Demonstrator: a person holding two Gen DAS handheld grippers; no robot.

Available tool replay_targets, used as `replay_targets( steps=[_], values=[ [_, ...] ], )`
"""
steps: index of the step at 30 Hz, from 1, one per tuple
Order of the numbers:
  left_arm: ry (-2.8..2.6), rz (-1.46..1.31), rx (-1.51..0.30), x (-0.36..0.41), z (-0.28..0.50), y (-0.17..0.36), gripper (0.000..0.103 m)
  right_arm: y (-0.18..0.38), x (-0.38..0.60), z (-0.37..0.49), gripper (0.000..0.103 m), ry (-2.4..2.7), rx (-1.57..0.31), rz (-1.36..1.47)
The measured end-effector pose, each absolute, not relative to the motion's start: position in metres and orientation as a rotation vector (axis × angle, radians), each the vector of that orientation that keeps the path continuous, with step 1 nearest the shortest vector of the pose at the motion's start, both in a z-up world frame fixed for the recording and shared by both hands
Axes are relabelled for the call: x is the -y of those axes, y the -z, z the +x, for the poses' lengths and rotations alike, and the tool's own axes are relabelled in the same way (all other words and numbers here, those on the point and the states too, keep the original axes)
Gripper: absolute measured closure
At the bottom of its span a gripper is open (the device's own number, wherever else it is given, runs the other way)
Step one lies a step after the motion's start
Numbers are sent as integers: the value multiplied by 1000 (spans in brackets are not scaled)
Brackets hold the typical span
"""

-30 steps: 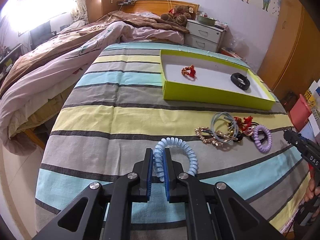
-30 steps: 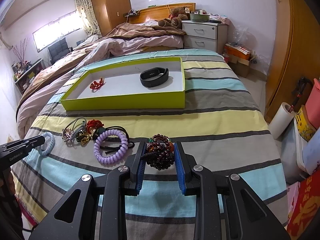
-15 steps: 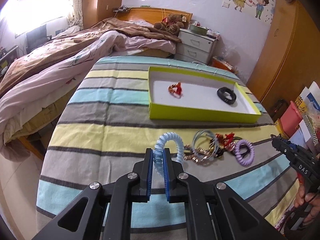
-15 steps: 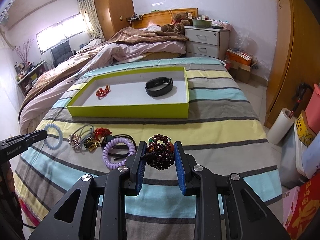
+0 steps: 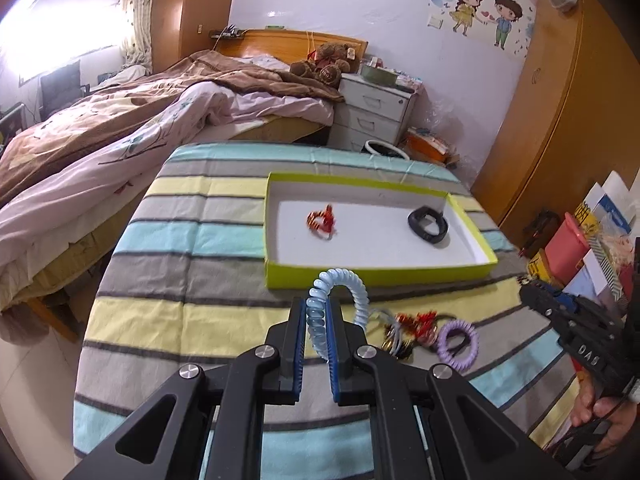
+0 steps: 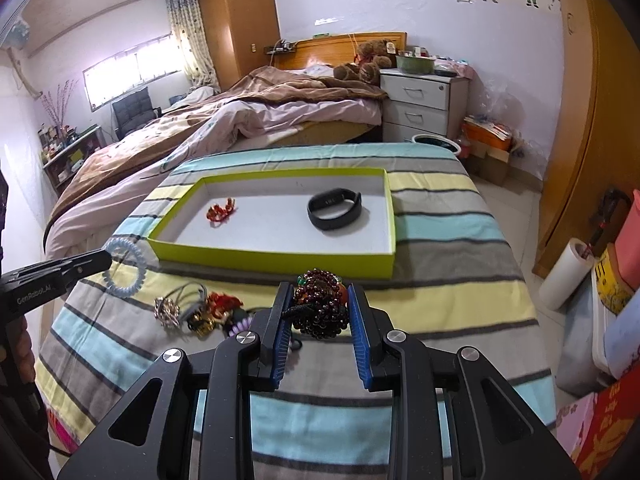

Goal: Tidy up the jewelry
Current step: 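Carry the beaded bracelet and blue coil into the green lid and release both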

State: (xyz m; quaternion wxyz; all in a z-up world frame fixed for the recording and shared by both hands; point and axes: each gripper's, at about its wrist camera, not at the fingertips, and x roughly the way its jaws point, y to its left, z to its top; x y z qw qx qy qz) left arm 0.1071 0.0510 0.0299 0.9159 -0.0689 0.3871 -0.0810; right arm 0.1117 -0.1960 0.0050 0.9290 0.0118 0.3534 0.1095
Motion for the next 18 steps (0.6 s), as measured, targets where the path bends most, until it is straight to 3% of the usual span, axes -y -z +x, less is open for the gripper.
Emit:
replay_targets(
  steps=[18],
  values=[
    [211, -112, -818, -28, 173, -30, 93, -18, 171, 201, 75, -322, -723, -7]
  ],
)
